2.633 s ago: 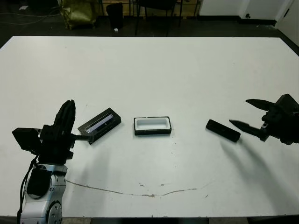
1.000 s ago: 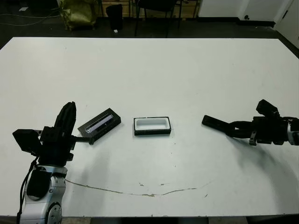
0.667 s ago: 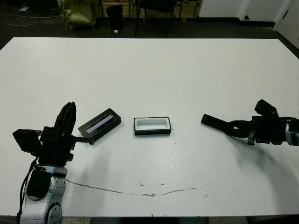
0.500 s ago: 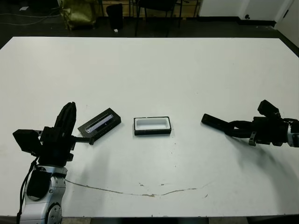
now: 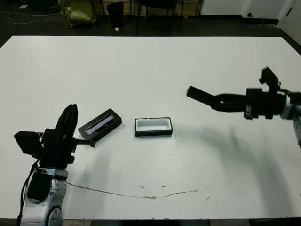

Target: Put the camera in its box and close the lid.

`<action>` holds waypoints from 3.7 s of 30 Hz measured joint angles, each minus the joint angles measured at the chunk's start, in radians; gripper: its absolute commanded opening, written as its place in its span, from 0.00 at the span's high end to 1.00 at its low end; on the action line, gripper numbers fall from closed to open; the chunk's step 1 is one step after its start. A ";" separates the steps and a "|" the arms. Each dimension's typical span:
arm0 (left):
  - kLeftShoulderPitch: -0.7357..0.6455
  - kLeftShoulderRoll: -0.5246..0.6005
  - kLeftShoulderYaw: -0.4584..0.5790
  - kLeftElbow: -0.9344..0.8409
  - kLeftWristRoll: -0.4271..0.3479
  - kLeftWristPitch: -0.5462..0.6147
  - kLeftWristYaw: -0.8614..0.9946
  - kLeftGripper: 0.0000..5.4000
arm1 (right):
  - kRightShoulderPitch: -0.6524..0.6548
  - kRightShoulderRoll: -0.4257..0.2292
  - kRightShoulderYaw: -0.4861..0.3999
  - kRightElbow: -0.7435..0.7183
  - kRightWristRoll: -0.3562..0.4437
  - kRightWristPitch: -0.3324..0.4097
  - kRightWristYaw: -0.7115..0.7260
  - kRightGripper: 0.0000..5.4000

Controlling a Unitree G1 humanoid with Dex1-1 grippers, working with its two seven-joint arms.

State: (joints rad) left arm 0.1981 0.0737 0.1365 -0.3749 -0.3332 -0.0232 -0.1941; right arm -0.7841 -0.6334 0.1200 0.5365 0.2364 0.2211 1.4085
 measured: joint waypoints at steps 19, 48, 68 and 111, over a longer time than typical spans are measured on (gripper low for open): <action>0.004 0.000 -0.010 -0.001 0.006 0.001 0.008 1.00 | -0.128 0.199 0.284 -0.019 -0.180 0.014 0.053 0.97; 0.008 0.000 -0.012 0.000 0.002 0.000 0.006 1.00 | -0.182 0.262 0.317 0.064 -0.259 0.049 0.074 0.97; 0.029 -0.002 -0.015 0.000 0.013 -0.006 0.013 1.00 | -0.185 0.229 0.331 -0.004 -0.324 0.072 0.064 0.97; 0.040 -0.007 -0.028 -0.003 0.016 -0.009 0.025 1.00 | -0.181 0.243 0.419 -0.101 -0.405 0.163 -0.016 0.98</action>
State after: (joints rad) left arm 0.2377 0.0665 0.1090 -0.3781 -0.3171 -0.0323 -0.1691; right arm -0.9652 -0.3905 0.5389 0.4358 -0.1691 0.3843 1.3921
